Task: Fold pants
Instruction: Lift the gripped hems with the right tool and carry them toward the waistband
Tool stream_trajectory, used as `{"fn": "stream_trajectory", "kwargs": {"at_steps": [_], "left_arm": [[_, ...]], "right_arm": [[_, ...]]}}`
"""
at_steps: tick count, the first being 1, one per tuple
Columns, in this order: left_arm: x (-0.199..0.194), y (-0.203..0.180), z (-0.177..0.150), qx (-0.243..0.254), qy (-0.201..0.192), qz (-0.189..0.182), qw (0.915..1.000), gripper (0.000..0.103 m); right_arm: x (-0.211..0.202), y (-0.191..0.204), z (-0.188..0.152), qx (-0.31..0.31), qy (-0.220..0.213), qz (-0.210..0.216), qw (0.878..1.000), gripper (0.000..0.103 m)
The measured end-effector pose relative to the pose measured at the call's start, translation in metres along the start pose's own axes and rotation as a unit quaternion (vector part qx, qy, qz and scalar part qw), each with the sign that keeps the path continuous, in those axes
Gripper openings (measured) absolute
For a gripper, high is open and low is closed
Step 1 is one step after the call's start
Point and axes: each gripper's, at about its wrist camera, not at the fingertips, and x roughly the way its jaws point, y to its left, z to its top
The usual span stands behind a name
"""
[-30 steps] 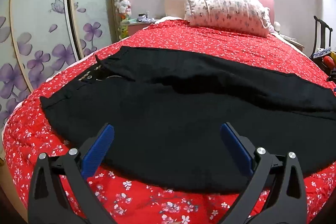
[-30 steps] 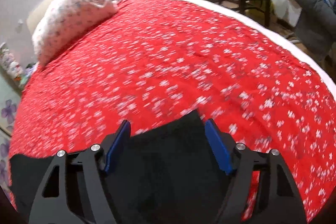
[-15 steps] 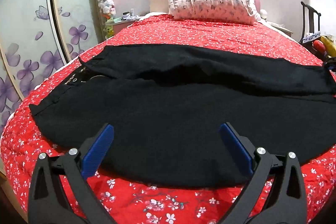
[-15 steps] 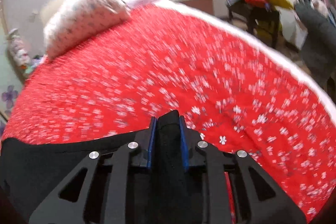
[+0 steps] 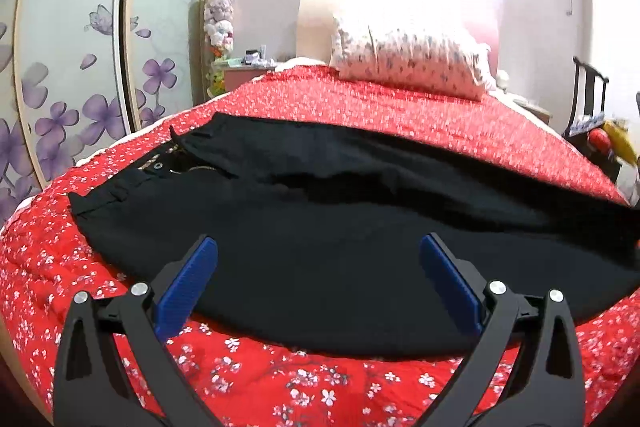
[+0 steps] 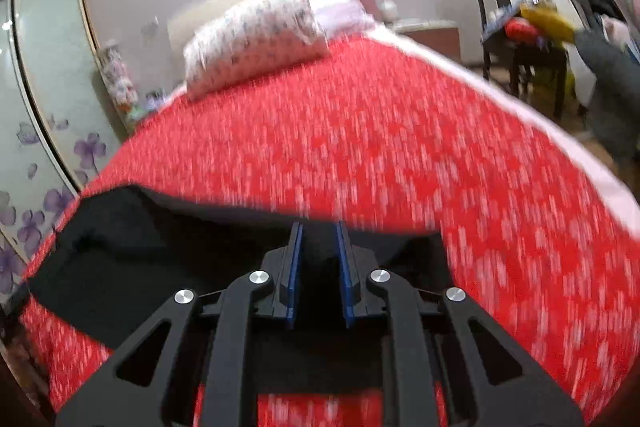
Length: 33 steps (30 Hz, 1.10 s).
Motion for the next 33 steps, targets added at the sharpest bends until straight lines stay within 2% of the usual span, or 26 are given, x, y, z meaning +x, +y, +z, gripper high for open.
{"fn": "stream_trajectory", "kwargs": {"at_steps": [4, 5, 6, 7, 10, 13, 16, 20, 22, 23, 24, 25, 29, 33], "left_arm": [[-0.010, 0.002, 0.001, -0.002, -0.018, 0.011, 0.9998, 0.101], [-0.011, 0.003, 0.001, -0.001, -0.020, 0.015, 0.9997, 0.101], [-0.012, 0.004, 0.000, -0.001, -0.021, 0.019, 0.9996, 0.101], [-0.014, 0.007, 0.000, -0.006, -0.022, 0.022, 0.9995, 0.101], [-0.018, 0.018, -0.001, -0.030, -0.024, 0.027, 0.9989, 0.101], [-0.019, 0.031, -0.002, -0.058, -0.013, 0.012, 0.9982, 0.101], [-0.018, 0.043, -0.003, -0.092, -0.005, 0.000, 0.9958, 0.101], [-0.017, 0.053, -0.006, -0.109, 0.004, -0.002, 0.9940, 0.101], [-0.017, 0.056, -0.007, -0.107, 0.004, 0.004, 0.9943, 0.101], [-0.017, 0.056, -0.007, -0.106, 0.004, 0.004, 0.9943, 0.101], [-0.016, 0.058, -0.008, -0.106, 0.005, 0.006, 0.9944, 0.101], [-0.015, 0.058, -0.008, -0.105, 0.006, 0.008, 0.9944, 0.101], [-0.012, 0.055, -0.008, -0.102, 0.013, 0.013, 0.9947, 0.101], [-0.010, 0.050, -0.009, -0.092, 0.015, 0.014, 0.9955, 0.101]], "right_arm": [[0.018, 0.012, -0.026, -0.010, 0.070, -0.044, 0.997, 0.018], [0.015, 0.014, -0.029, -0.004, 0.078, -0.052, 0.996, 0.023], [0.012, 0.015, -0.030, 0.004, 0.086, -0.060, 0.994, 0.040], [0.008, 0.015, -0.031, 0.015, 0.091, -0.060, 0.994, 0.050], [-0.014, 0.007, -0.026, 0.083, 0.074, -0.027, 0.993, 0.051], [-0.019, -0.014, -0.018, 0.213, 0.069, 0.023, 0.974, 0.051], [-0.003, -0.022, -0.012, 0.265, 0.085, 0.013, 0.960, 0.051], [0.029, -0.023, -0.006, 0.261, 0.113, -0.053, 0.957, 0.051], [0.045, -0.025, -0.012, 0.270, 0.139, -0.060, 0.951, 0.051], [0.049, -0.024, -0.012, 0.266, 0.138, -0.067, 0.952, 0.050], [0.050, -0.021, -0.010, 0.252, 0.132, -0.062, 0.957, 0.038], [0.052, -0.017, -0.008, 0.240, 0.132, -0.046, 0.961, 0.013], [0.042, -0.004, 0.004, 0.169, 0.118, -0.024, 0.978, 0.006], [0.003, -0.016, 0.032, 0.149, 0.020, -0.007, 0.989, 0.004]]}}
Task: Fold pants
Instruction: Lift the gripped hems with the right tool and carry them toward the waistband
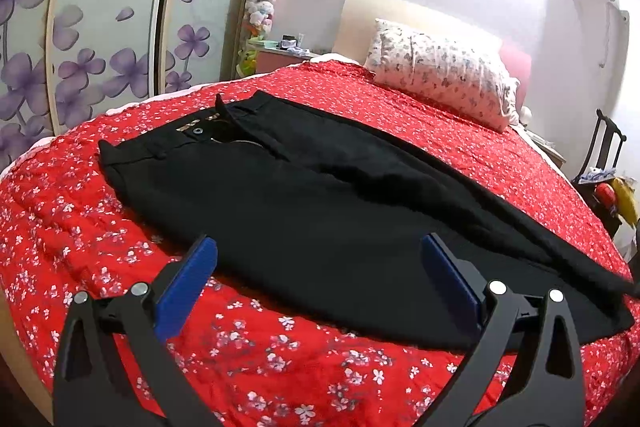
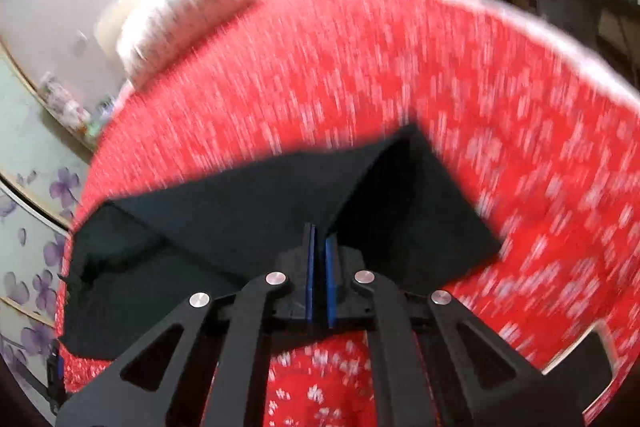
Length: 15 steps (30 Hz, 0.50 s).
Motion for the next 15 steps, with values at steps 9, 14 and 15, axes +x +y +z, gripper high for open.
{"fn": "stream_trajectory", "kwargs": {"at_steps": [9, 14, 15], "left_arm": [[0.001, -0.008, -0.001, 0.025, -0.008, 0.018, 0.9995, 0.101], [0.003, -0.003, 0.001, 0.009, 0.003, 0.010, 0.9999, 0.101], [0.004, -0.002, 0.001, 0.008, 0.007, 0.008, 0.9999, 0.101]], "right_arm": [[0.022, -0.091, -0.024, 0.067, 0.039, -0.121, 0.990, 0.000], [-0.006, -0.084, -0.023, 0.137, 0.022, -0.020, 0.990, 0.001], [-0.008, -0.075, -0.023, 0.138, 0.020, 0.003, 0.990, 0.007]]}}
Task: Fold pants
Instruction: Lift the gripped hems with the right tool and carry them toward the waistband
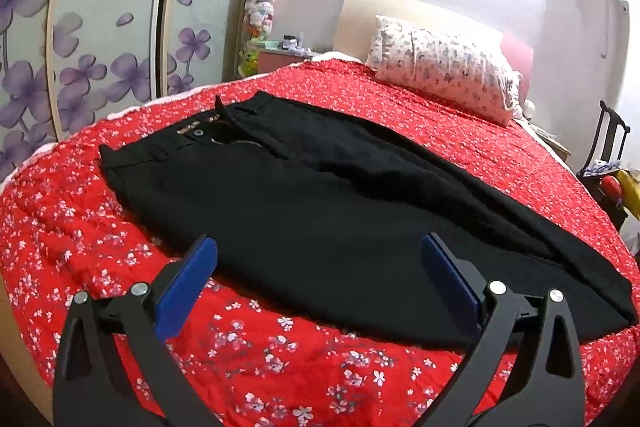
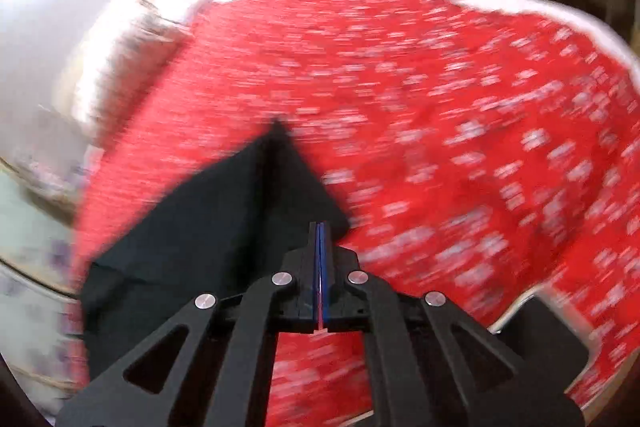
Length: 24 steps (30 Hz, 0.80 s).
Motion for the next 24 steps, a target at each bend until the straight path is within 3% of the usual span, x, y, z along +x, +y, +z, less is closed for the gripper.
{"fn": "stream_trajectory", "kwargs": {"at_steps": [2, 3, 4, 6, 8, 12, 15, 19, 24], "left_arm": [[0.002, 0.001, 0.000, -0.003, 0.007, -0.005, 1.0000, 0.101], [0.002, 0.001, 0.000, -0.005, 0.008, -0.008, 0.9999, 0.101], [0.001, 0.001, 0.000, -0.008, 0.007, -0.014, 0.9998, 0.101], [-0.001, 0.000, 0.000, -0.008, 0.004, -0.018, 0.9998, 0.101], [-0.003, -0.001, -0.001, -0.002, -0.001, -0.017, 0.9999, 0.101], [-0.004, 0.003, 0.000, -0.003, -0.002, -0.016, 0.9999, 0.101], [-0.004, 0.010, 0.001, -0.014, 0.000, -0.022, 0.9997, 0.101], [-0.001, 0.016, 0.002, -0.028, 0.005, -0.028, 0.9992, 0.101], [0.003, 0.016, 0.001, -0.038, 0.015, -0.039, 0.9984, 0.101]], "right_arm": [[-0.001, 0.029, -0.008, -0.020, 0.001, 0.055, 0.998, 0.035], [0.000, 0.042, -0.013, -0.031, 0.000, 0.081, 0.996, 0.059], [0.005, 0.058, -0.018, -0.040, 0.001, 0.104, 0.994, 0.062], [0.023, 0.081, -0.030, -0.034, 0.023, 0.143, 0.989, 0.059], [0.054, 0.090, -0.040, 0.014, 0.056, 0.176, 0.983, 0.045], [0.099, 0.087, -0.058, 0.092, 0.086, 0.145, 0.981, 0.039], [0.108, 0.075, -0.068, 0.138, 0.073, 0.110, 0.982, 0.038], [0.099, 0.046, -0.076, 0.213, 0.046, 0.106, 0.970, 0.029], [0.098, 0.042, -0.067, 0.210, -0.016, 0.072, 0.975, 0.030]]}}
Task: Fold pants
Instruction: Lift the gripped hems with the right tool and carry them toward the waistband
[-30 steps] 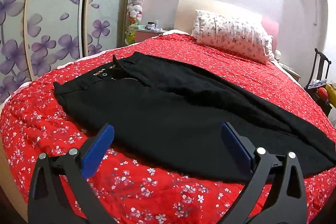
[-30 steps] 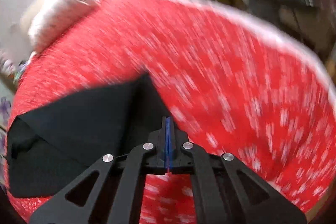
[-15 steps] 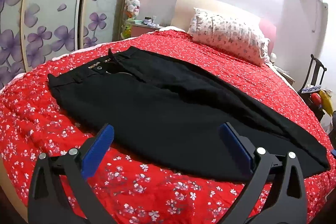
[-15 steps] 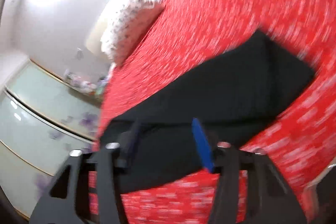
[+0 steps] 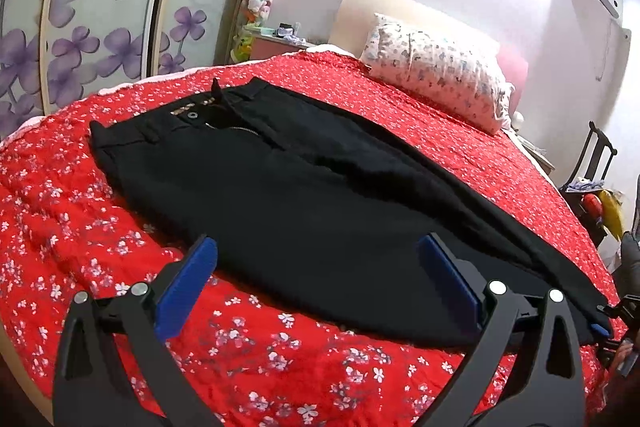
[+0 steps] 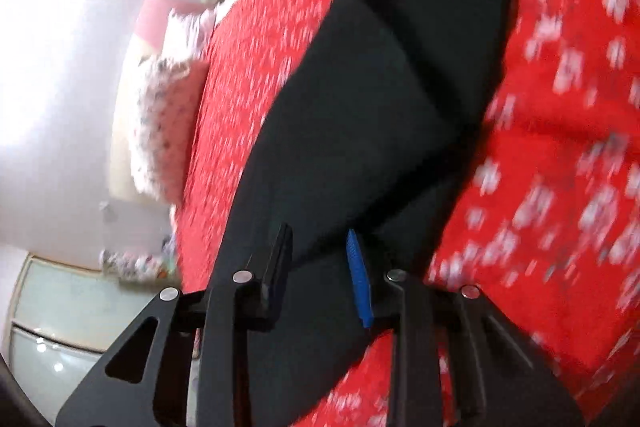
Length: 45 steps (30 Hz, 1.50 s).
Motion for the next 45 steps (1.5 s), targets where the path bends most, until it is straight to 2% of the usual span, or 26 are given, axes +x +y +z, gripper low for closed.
{"fn": "stream_trajectory", "kwargs": {"at_steps": [2, 3, 4, 7, 10, 12, 15, 17, 21, 25, 26, 28, 29, 31, 32, 33, 34, 36, 38, 41, 45], "left_arm": [[0.000, -0.001, 0.000, 0.003, 0.000, -0.002, 1.0000, 0.101], [0.000, -0.002, 0.000, 0.004, 0.000, -0.003, 1.0000, 0.101], [0.001, -0.003, 0.000, 0.006, 0.000, -0.003, 1.0000, 0.101], [0.001, -0.002, -0.001, 0.004, 0.003, -0.005, 1.0000, 0.101], [0.000, 0.001, 0.000, 0.000, 0.001, -0.004, 1.0000, 0.101], [-0.002, 0.004, 0.001, -0.004, -0.003, -0.002, 1.0000, 0.101], [-0.004, 0.010, 0.003, -0.017, -0.008, -0.002, 0.9998, 0.101], [-0.004, 0.012, 0.004, -0.030, -0.007, -0.005, 0.9995, 0.101], [-0.002, 0.015, 0.004, -0.047, 0.002, -0.016, 0.9988, 0.101], [-0.004, 0.018, 0.004, -0.048, 0.002, -0.014, 0.9988, 0.101], [-0.004, 0.019, 0.004, -0.052, 0.000, -0.014, 0.9985, 0.101], [-0.005, 0.023, 0.004, -0.066, -0.005, -0.012, 0.9977, 0.101], [-0.005, 0.024, 0.004, -0.071, -0.004, -0.013, 0.9974, 0.101], [-0.003, 0.027, 0.004, -0.080, 0.005, -0.017, 0.9966, 0.101], [-0.002, 0.027, 0.004, -0.082, 0.012, -0.022, 0.9963, 0.101], [-0.002, 0.027, 0.003, -0.082, 0.016, -0.025, 0.9962, 0.101], [0.000, 0.027, 0.003, -0.081, 0.020, -0.029, 0.9961, 0.101], [0.000, 0.026, 0.002, -0.081, 0.021, -0.034, 0.9959, 0.101], [0.000, 0.026, 0.002, -0.084, 0.020, -0.043, 0.9953, 0.101], [-0.001, 0.025, 0.002, -0.083, 0.015, -0.049, 0.9953, 0.101], [-0.001, 0.026, 0.001, -0.081, 0.011, -0.047, 0.9955, 0.101]], "right_arm": [[0.003, 0.001, 0.003, -0.013, -0.019, -0.006, 1.000, 0.027], [0.003, 0.000, 0.006, -0.021, -0.028, -0.013, 0.999, 0.012], [0.000, -0.002, 0.009, -0.023, -0.036, -0.010, 0.999, 0.006], [-0.010, -0.003, 0.017, -0.013, -0.051, 0.042, 0.998, 0.004], [-0.045, 0.011, 0.024, -0.062, -0.118, 0.074, 0.988, 0.004], [-0.055, 0.008, 0.027, -0.072, -0.137, 0.059, 0.986, 0.004], [-0.040, -0.015, 0.027, -0.034, -0.101, -0.010, 0.994, 0.004], [-0.027, -0.033, 0.026, 0.003, -0.075, -0.039, 0.996, 0.004], [-0.026, -0.025, 0.028, -0.022, -0.071, -0.066, 0.995, 0.004], [-0.037, -0.032, 0.028, 0.021, -0.054, -0.069, 0.996, 0.008], [-0.046, -0.034, 0.026, 0.024, -0.059, -0.074, 0.995, 0.009], [-0.067, -0.033, 0.017, 0.021, -0.089, -0.104, 0.990, 0.019], [-0.075, -0.024, 0.012, 0.012, -0.114, -0.102, 0.988, 0.019], [-0.080, -0.002, 0.004, -0.024, -0.132, -0.063, 0.989, 0.022], [-0.079, 0.013, -0.003, -0.061, -0.124, -0.025, 0.990, 0.022], [-0.072, 0.026, -0.008, -0.090, -0.105, 0.005, 0.990, 0.027], [-0.062, 0.037, -0.014, -0.112, -0.076, 0.036, 0.990, 0.038], [-0.029, 0.055, -0.032, -0.134, 0.004, 0.080, 0.988, 0.040], [0.004, 0.061, -0.047, -0.126, 0.072, 0.104, 0.984, 0.040], [0.039, 0.058, -0.058, -0.109, 0.130, 0.084, 0.982, 0.040], [0.065, 0.057, -0.065, -0.102, 0.161, 0.062, 0.980, 0.040]]}}
